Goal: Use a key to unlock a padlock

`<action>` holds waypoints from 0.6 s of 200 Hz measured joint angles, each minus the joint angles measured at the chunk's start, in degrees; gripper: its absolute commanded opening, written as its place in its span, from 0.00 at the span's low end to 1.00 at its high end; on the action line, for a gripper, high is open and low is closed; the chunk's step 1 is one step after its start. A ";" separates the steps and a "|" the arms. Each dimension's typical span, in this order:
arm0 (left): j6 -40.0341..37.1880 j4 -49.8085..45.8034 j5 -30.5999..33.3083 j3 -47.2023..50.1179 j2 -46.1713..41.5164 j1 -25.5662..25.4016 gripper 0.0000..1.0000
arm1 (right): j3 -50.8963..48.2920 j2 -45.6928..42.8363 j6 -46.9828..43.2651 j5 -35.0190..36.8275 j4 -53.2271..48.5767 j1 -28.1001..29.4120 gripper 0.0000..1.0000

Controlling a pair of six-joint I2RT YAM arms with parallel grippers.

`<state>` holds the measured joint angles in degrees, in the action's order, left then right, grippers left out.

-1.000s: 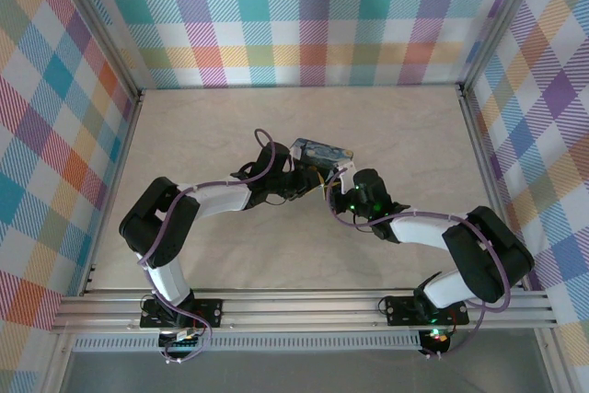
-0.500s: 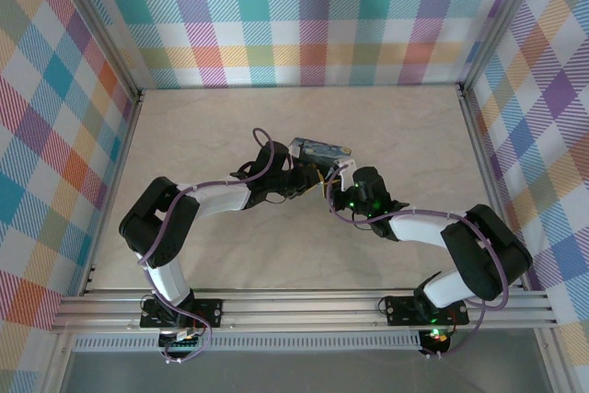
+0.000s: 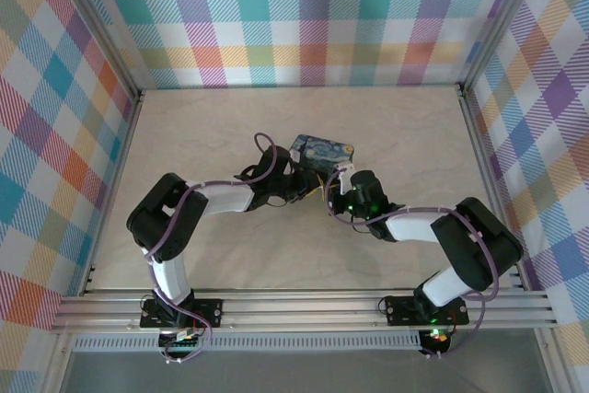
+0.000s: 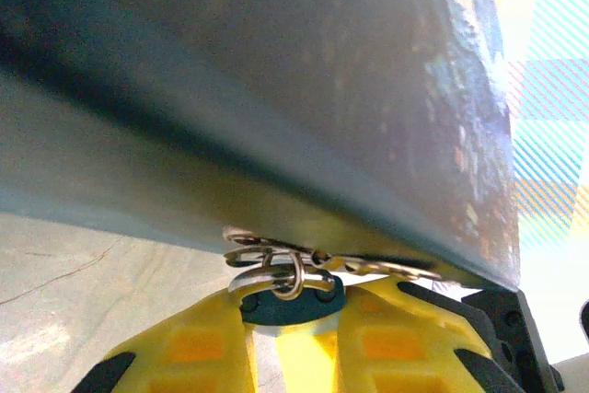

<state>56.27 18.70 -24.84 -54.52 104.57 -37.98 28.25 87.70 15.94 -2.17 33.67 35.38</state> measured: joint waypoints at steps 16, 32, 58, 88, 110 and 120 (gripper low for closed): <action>0.44 0.42 -0.15 0.00 0.63 -0.11 0.18 | -0.57 0.61 0.76 0.02 1.03 0.00 0.00; 1.20 0.94 -0.15 0.07 1.29 -0.13 0.18 | -0.76 1.53 1.73 0.09 1.79 0.00 0.00; 1.81 1.33 -0.22 0.07 2.67 -0.15 0.18 | -1.60 3.50 3.91 0.09 4.13 0.09 0.00; 1.62 3.52 -0.09 0.07 3.67 -0.22 0.20 | -1.75 4.63 6.16 1.31 5.99 0.22 0.00; 1.64 3.98 0.17 0.07 3.82 -0.20 0.26 | -2.19 5.18 7.58 1.84 7.56 0.35 0.00; 1.62 4.02 0.37 0.11 3.82 -0.20 0.29 | -2.36 5.40 8.17 1.95 8.33 0.50 0.00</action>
<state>57.89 22.72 -24.47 -54.41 108.40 -38.17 25.89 93.10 24.12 -0.23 42.00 35.88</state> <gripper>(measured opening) 0.264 0.063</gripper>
